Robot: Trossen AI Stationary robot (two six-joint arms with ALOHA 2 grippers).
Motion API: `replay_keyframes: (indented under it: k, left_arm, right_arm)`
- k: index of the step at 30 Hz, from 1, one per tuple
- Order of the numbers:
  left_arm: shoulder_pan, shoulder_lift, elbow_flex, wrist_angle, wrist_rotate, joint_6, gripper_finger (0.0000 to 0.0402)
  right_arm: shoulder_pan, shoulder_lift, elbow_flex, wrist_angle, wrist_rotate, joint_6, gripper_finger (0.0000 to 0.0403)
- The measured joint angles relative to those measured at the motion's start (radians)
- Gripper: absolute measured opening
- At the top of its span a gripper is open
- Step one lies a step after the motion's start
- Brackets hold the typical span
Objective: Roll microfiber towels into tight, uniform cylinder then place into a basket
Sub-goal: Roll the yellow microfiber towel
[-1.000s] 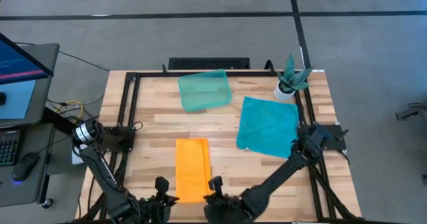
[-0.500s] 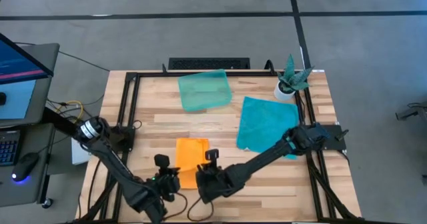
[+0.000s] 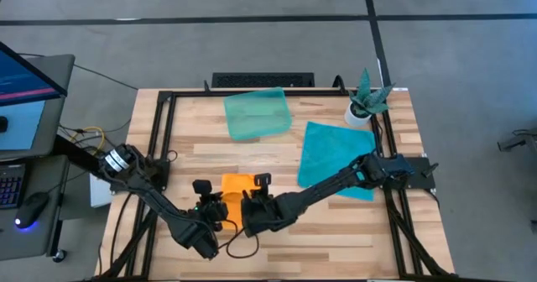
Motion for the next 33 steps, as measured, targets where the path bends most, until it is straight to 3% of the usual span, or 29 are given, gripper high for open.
replay_keyframes:
  k: [13, 21, 27, 33]
  left_arm:
    - [0.062, 0.000, -0.014, 0.052, 0.034, 0.011, 0.0012]
    - [0.068, 0.000, -0.014, 0.102, 0.081, 0.053, 0.0075]
    - [0.064, 0.000, 0.010, 0.050, 0.150, 0.023, 0.0117]
    - [-0.012, -0.001, 0.090, -0.070, 0.098, -0.040, 0.0126]
  right_arm:
    - [-0.011, 0.000, -0.001, 0.004, -0.002, 0.001, 0.0015]
    - [-0.015, 0.000, -0.001, 0.004, -0.002, 0.027, 0.0012]
    - [-0.029, 0.000, -0.001, 0.004, -0.003, 0.054, 0.0013]
    - [-0.037, 0.000, -0.020, 0.028, -0.003, 0.055, 0.0011]
